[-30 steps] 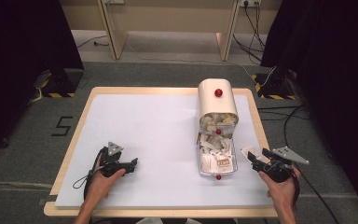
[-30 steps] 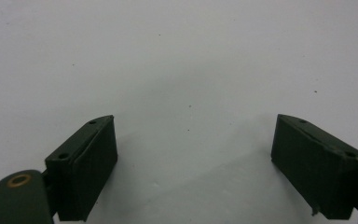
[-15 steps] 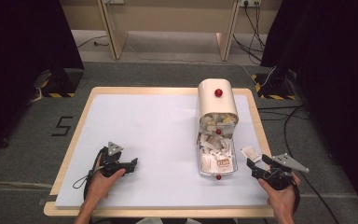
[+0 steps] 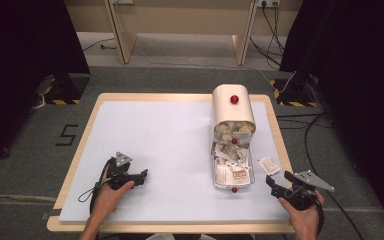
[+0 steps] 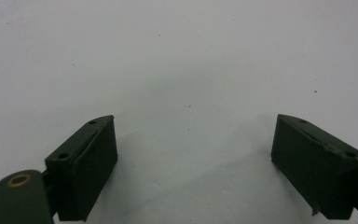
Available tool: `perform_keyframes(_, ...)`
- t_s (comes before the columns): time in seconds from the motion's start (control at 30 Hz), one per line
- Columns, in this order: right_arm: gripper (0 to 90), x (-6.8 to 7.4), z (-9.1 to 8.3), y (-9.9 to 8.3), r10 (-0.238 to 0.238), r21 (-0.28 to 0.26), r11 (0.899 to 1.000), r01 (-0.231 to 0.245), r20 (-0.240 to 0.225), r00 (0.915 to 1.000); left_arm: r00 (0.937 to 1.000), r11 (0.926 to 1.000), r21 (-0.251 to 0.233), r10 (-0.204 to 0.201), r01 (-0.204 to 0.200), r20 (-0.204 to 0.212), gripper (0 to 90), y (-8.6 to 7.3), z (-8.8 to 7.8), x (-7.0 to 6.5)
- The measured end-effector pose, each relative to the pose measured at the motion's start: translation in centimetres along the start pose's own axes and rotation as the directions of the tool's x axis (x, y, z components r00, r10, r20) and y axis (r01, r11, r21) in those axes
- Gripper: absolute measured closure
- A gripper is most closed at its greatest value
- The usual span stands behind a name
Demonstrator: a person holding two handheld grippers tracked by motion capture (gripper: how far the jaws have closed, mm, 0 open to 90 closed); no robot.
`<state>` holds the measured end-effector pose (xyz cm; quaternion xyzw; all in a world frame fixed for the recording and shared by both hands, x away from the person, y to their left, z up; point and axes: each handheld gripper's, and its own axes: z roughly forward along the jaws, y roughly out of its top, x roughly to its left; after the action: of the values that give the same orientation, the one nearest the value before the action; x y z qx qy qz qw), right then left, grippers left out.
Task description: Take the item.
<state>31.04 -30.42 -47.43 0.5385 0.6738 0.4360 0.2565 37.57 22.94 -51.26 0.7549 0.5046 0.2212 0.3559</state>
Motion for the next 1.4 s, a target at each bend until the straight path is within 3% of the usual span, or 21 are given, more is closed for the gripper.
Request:
perform_keyframes(0.67, 23.1, 0.9, -1.1, -1.1, -0.013, 0.016, 1.0, 0.014, -0.026, 0.9996, 1.0, 1.0, 0.001, 0.0, 0.0, 0.0, 13.4, 0.0, 0.0, 0.0)
perform_keyframes(1.4, 20.1, 1.8, -1.6, -2.3, -0.034, 0.075, 0.996, 0.038, -0.05, 0.9982, 1.0, 1.0, 0.0, 0.0, 0.0, 0.0, 13.4, 0.0, 0.0, 0.0)
